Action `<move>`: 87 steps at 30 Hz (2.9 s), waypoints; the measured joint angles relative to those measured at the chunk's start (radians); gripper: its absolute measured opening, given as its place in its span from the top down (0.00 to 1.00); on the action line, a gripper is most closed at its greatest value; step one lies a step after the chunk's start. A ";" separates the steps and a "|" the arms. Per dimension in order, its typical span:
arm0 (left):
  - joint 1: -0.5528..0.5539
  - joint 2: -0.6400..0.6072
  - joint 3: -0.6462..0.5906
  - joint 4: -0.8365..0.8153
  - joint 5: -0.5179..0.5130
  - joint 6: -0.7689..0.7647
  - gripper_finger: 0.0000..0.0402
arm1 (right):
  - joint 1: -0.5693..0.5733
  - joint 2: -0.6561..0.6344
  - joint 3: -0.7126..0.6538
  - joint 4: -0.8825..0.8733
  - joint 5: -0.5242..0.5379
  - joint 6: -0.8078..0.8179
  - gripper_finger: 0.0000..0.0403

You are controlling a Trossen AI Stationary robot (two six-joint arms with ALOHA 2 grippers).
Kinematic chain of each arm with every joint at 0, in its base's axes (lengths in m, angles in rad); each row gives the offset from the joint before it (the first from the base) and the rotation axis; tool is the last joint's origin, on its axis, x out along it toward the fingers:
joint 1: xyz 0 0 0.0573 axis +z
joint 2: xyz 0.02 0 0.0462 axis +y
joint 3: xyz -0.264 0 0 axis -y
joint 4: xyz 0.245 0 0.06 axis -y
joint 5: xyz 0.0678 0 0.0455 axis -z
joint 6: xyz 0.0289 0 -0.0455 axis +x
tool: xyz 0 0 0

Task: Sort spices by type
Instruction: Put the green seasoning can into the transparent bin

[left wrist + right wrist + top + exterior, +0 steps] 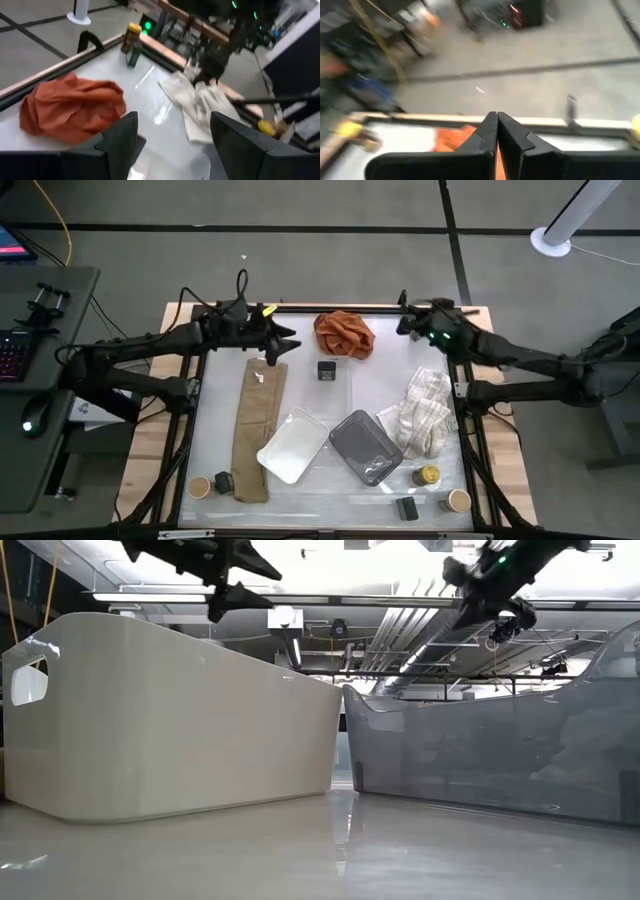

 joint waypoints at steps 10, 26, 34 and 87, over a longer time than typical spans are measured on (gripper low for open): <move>0.004 -0.101 0.000 -0.176 -0.028 0.150 0.41 | -0.218 0.292 0.145 -0.479 -0.211 0.251 0.59; 0.060 -0.118 0.000 -0.237 -0.043 0.203 0.41 | -0.365 0.559 0.146 -0.522 -0.165 0.681 0.19; 0.060 -0.118 0.000 -0.241 -0.056 0.204 0.41 | -0.411 0.652 0.146 -0.485 -0.165 0.715 0.19; 0.062 -0.070 0.001 -0.196 -0.209 0.094 0.41 | 0.287 0.741 0.386 0.016 -0.657 -0.619 0.68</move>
